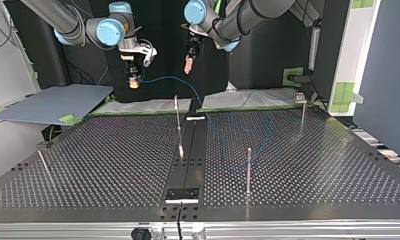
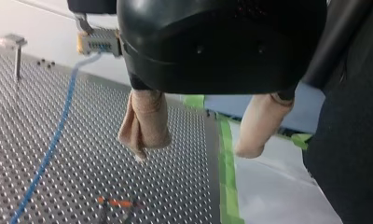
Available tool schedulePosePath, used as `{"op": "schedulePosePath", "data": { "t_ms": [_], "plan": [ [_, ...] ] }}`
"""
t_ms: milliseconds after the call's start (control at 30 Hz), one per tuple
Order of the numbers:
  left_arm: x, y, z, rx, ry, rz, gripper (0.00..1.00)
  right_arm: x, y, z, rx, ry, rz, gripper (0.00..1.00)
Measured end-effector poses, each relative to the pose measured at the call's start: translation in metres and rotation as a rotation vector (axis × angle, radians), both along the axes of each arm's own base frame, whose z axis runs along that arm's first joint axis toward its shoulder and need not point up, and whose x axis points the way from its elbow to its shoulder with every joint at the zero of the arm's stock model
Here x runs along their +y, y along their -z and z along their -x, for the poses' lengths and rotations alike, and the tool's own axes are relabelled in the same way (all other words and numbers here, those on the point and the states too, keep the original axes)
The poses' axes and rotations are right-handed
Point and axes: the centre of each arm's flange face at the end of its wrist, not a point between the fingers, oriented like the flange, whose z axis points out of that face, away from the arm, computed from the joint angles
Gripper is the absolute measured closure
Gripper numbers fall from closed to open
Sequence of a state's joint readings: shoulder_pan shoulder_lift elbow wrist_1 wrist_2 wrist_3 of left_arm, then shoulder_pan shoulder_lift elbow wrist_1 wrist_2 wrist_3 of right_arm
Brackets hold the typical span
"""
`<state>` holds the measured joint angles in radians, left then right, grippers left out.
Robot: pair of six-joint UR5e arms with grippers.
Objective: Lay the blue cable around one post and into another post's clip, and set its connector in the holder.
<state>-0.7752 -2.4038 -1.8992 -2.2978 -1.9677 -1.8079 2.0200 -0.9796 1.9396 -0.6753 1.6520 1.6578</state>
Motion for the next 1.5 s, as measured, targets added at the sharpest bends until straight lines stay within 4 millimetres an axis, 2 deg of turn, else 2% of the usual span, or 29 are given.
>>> {"op": "schedulePosePath", "data": {
  "t_ms": [167,400,733,1167,1500],
  "plan": [
    [0.008,0.021,0.003,0.004,-0.045,-0.010,0.00,0.002,0.001,0.000,0.001,-0.001,-0.001,0.77],
    [0.013,0.026,0.007,-0.003,-0.099,-0.033,0.00,0.004,0.008,0.000,0.003,-0.003,0.001,0.77],
    [0.003,0.008,0.010,-0.050,-0.102,-0.047,0.00,0.007,0.036,0.002,0.022,0.011,-0.020,0.77],
    [-0.013,-0.001,0.006,-0.117,-0.070,0.005,0.00,0.011,0.038,-0.002,0.021,0.004,-0.019,0.77],
    [-0.014,-0.004,0.002,-0.133,-0.094,0.012,0.00,0.011,0.038,-0.003,0.023,0.003,-0.017,0.77]
  ]
}}
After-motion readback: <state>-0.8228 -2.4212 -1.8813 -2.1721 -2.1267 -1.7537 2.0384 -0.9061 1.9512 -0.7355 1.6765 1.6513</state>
